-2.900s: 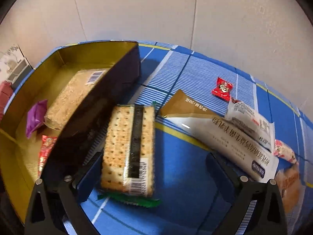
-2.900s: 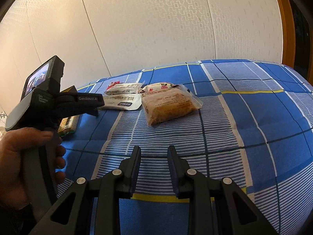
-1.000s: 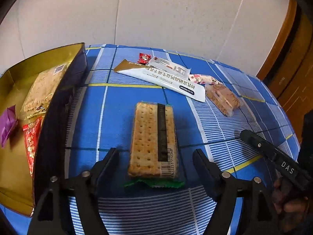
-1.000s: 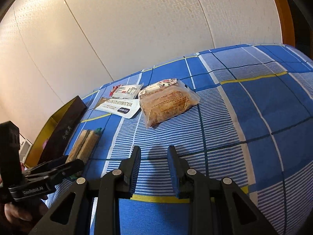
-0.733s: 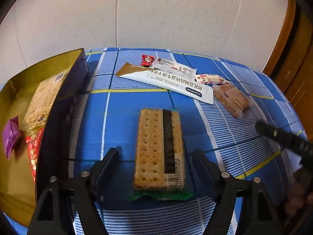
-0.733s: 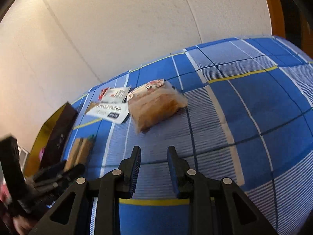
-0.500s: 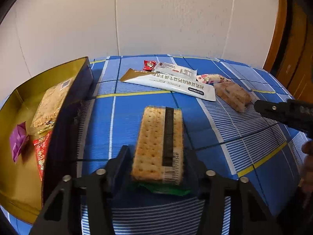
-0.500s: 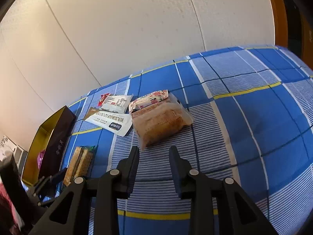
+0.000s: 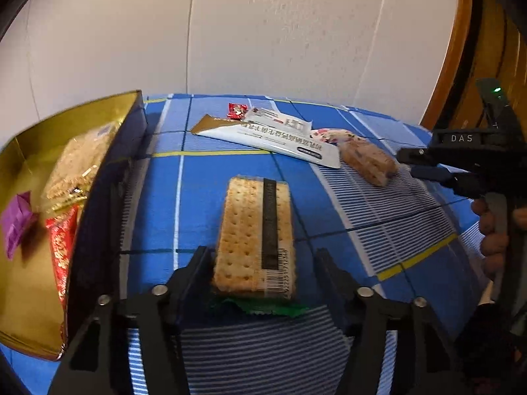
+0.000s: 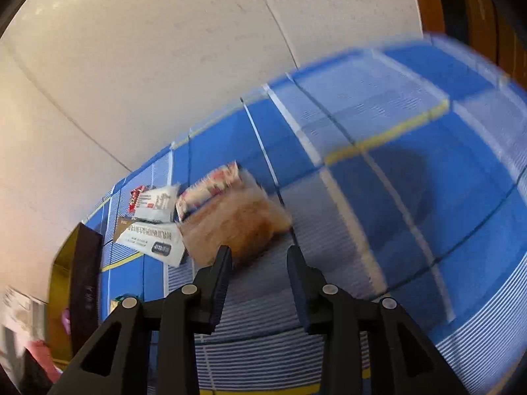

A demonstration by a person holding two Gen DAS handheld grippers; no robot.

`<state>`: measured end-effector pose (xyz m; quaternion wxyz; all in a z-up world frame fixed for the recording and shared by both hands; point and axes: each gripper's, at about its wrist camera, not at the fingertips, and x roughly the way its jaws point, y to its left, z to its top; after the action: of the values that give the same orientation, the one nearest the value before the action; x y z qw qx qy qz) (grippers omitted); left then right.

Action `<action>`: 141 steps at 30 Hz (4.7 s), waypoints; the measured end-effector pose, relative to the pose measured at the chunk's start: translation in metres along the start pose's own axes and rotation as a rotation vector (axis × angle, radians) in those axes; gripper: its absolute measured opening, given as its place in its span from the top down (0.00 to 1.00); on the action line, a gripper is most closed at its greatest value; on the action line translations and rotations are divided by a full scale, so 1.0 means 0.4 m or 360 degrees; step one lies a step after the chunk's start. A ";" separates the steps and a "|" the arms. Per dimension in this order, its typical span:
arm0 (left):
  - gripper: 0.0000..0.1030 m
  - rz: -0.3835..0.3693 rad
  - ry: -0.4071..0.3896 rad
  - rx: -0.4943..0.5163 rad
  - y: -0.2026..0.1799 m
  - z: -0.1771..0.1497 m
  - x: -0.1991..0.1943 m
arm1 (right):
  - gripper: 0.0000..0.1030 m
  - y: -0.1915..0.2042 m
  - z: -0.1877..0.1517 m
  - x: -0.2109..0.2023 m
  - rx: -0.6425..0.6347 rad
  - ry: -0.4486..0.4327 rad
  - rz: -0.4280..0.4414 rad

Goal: Organize snacks
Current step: 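Reach the right tool to the white-and-gold milk powder stick while the left tool holds the biscuit pack, then grasp and lift the milk powder stick with the right tool while the left tool holds the biscuit pack, then carry the green biscuit pack into the gold tin and open the left tool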

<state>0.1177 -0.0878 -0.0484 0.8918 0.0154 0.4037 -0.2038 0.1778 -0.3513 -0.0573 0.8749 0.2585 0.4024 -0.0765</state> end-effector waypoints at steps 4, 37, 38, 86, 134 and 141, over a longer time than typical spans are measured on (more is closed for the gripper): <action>0.33 0.0007 0.0041 -0.0062 0.012 0.025 0.009 | 0.66 0.071 0.021 -0.009 -0.0293 0.0023 0.0077; 0.52 0.0010 -0.0022 -0.0083 0.033 -0.001 0.001 | 0.64 0.427 0.020 0.242 -0.1454 0.0371 0.0099; 0.52 0.0006 -0.0023 -0.0090 0.033 -0.001 -0.001 | 0.64 0.433 0.020 0.240 -0.1483 0.0364 0.0090; 0.36 -0.0126 0.0092 -0.0156 0.039 0.011 -0.021 | 0.68 0.254 -0.137 0.086 -0.1248 0.0494 0.0061; 0.54 0.0206 -0.0018 -0.0051 -0.019 0.059 -0.037 | 0.67 0.130 -0.261 -0.032 -0.1016 -0.0161 0.0054; 0.54 0.0175 -0.0102 -0.0056 -0.026 0.086 -0.097 | 0.67 0.130 -0.262 -0.033 -0.1016 -0.0160 0.0055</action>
<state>0.1154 -0.0903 0.0043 0.9142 0.0155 0.3771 -0.1477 0.1173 -0.2540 -0.0841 0.9317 -0.0261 0.3579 0.0557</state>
